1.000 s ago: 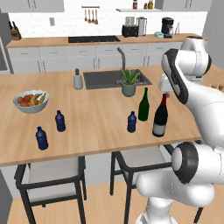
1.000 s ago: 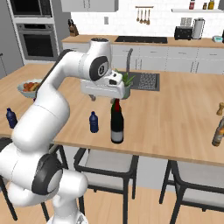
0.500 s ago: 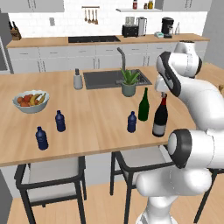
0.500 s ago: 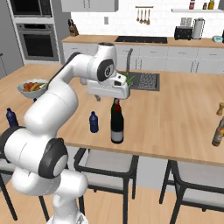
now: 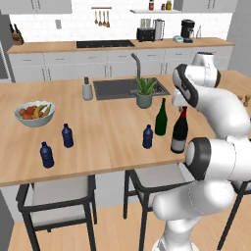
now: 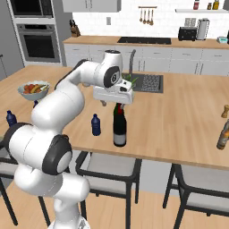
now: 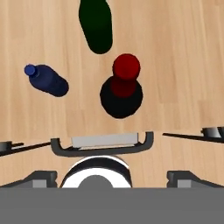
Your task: Move the plastic bottles in the middle to the plastics group, and the glass bottles in the middle to the glass group.
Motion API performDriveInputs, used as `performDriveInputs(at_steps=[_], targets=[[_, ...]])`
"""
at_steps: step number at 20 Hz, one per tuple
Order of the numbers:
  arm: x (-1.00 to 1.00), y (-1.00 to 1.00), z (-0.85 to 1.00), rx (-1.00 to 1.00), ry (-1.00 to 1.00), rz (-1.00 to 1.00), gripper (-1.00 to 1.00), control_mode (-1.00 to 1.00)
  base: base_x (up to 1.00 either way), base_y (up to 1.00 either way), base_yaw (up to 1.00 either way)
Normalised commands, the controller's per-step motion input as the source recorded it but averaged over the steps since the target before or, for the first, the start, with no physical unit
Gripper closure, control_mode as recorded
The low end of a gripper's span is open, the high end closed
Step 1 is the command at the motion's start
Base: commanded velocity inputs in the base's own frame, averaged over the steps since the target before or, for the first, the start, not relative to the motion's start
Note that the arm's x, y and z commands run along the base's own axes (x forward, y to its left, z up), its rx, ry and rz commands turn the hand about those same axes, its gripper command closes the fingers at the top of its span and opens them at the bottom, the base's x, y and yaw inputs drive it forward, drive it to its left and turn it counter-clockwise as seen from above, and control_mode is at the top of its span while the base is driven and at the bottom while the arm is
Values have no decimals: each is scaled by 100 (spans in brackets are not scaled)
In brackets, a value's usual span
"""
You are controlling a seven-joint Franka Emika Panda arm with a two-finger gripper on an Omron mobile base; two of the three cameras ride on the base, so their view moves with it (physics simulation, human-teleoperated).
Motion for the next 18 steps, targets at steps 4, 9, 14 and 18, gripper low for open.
performDriveInputs(at_steps=[4,9,14,18], targets=[[22,-12,-12,0,0,0,-100,-100,0,0,0],[21,-1,-15,0,0,0,-100,-100,0,0,0],[29,0,-14,0,0,0,-100,-100,0,0,0],[23,0,-5,0,0,0,-100,-100,0,0,0]])
